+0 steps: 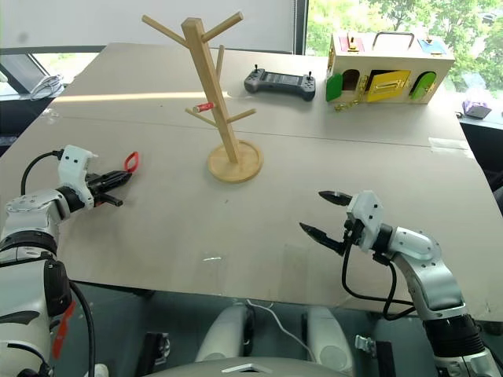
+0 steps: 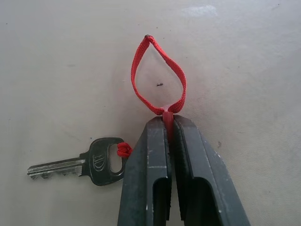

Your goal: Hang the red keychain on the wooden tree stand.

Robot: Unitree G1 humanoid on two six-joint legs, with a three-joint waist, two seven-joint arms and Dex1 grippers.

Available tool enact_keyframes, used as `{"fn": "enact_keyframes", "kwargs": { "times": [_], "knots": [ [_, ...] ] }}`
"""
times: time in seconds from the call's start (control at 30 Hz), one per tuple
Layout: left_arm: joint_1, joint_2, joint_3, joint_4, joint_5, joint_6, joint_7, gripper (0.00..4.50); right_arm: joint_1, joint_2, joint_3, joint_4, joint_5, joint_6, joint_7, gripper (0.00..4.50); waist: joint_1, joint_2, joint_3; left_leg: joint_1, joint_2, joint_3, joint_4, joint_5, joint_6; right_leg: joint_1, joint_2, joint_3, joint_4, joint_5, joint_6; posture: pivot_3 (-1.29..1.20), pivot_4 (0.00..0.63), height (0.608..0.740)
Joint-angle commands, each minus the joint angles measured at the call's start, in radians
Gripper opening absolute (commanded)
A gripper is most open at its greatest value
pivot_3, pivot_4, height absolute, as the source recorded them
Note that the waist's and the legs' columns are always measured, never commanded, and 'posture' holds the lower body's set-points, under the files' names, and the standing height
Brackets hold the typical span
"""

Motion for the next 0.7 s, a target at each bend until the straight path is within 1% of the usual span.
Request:
{"fn": "enact_keyframes", "kwargs": {
  "times": [0.03,0.07,0.13,0.17,0.27,0.3,0.37,0.43,0.53,0.6,0.7],
  "knots": [
    [0.047,-0.021,0.040,-0.081,-0.057,-0.022,-0.035,0.04,-0.022,0.009,-0.045,-0.006,-0.002,-0.025,-0.031,4.50,0.001,0.000,0.000,0.000,0.000,0.000,0.000,0.000,0.000,0.000,0.000,0.000,0.000,0.000,0.000,0.00,0.150,0.740],
    [0.065,-0.033,0.048,-0.119,-0.076,-0.023,-0.045,0.04,-0.027,0.009,-0.050,-0.003,-0.002,-0.023,-0.037,4.50,0.002,0.000,0.000,0.000,0.000,0.000,0.000,0.000,0.000,0.000,0.000,0.000,0.000,0.000,0.000,0.00,0.150,0.740],
    [0.150,-0.075,0.070,-0.301,-0.138,-0.008,-0.068,0.04,-0.038,0.002,-0.063,-0.004,-0.002,-0.017,-0.042,4.50,0.004,0.000,0.000,0.000,0.000,0.000,0.000,0.000,0.000,0.000,-0.001,0.000,0.000,0.000,0.000,0.00,0.150,0.740],
    [0.205,-0.099,0.077,-0.424,-0.163,0.013,-0.053,0.04,-0.046,-0.004,-0.072,-0.002,0.001,-0.016,-0.039,4.50,0.005,0.000,0.000,0.000,0.000,0.000,0.000,0.000,0.000,0.000,-0.001,0.000,0.000,0.000,0.000,0.00,0.150,0.740],
    [0.417,-0.216,0.104,-0.981,-0.293,0.159,0.083,0.04,-0.098,-0.039,-0.108,0.009,0.044,0.021,-0.005,4.50,0.006,0.000,0.000,-0.002,0.001,-0.001,0.001,0.000,0.000,0.000,-0.001,0.000,0.000,0.000,0.000,0.00,0.150,0.740],
    [0.471,-0.241,0.098,-1.127,-0.310,0.196,0.124,0.04,-0.117,-0.052,-0.118,0.011,0.066,0.042,0.013,4.50,0.006,0.000,0.000,-0.003,0.002,-0.001,0.002,0.000,0.000,-0.001,-0.002,0.000,-0.001,0.000,0.000,0.00,0.150,0.740],
    [0.537,-0.288,0.096,-1.336,-0.348,0.273,0.210,0.04,-0.152,-0.083,-0.135,0.015,0.112,0.082,0.056,4.50,0.008,0.000,0.000,-0.005,0.003,-0.001,0.004,0.000,0.000,-0.001,-0.003,-0.001,0.000,0.000,0.000,0.00,0.150,0.740],
    [0.575,-0.334,0.087,-1.502,-0.375,0.325,0.289,0.04,-0.188,-0.122,-0.154,0.025,0.156,0.125,0.107,4.50,0.008,0.000,0.000,-0.004,0.001,-0.003,0.006,0.000,0.000,0.000,-0.001,-0.002,0.001,0.001,0.000,0.00,0.150,0.740],
    [0.599,-0.397,0.049,-1.698,-0.412,0.391,0.395,0.04,-0.248,-0.180,-0.168,0.067,0.197,0.159,0.190,4.50,0.008,0.001,0.000,-0.002,0.001,-0.003,0.006,0.000,0.000,0.003,-0.001,-0.002,0.000,0.001,0.000,0.00,0.150,0.740],
    [0.607,-0.449,0.018,-1.786,-0.415,0.404,0.461,0.04,-0.303,-0.209,-0.175,0.102,0.230,0.189,0.243,4.50,0.006,0.001,0.000,-0.002,0.000,-0.003,0.007,0.000,0.000,0.003,-0.001,-0.001,0.000,0.001,0.000,0.00,0.150,0.740],
    [0.616,-0.491,-0.022,-1.837,-0.405,0.418,0.514,0.04,-0.365,-0.218,-0.189,0.131,0.265,0.226,0.271,4.50,0.003,0.001,0.000,-0.002,0.000,-0.003,0.007,0.000,0.001,0.003,0.000,-0.002,0.000,0.001,0.000,0.00,0.150,0.740]
  ]
}}
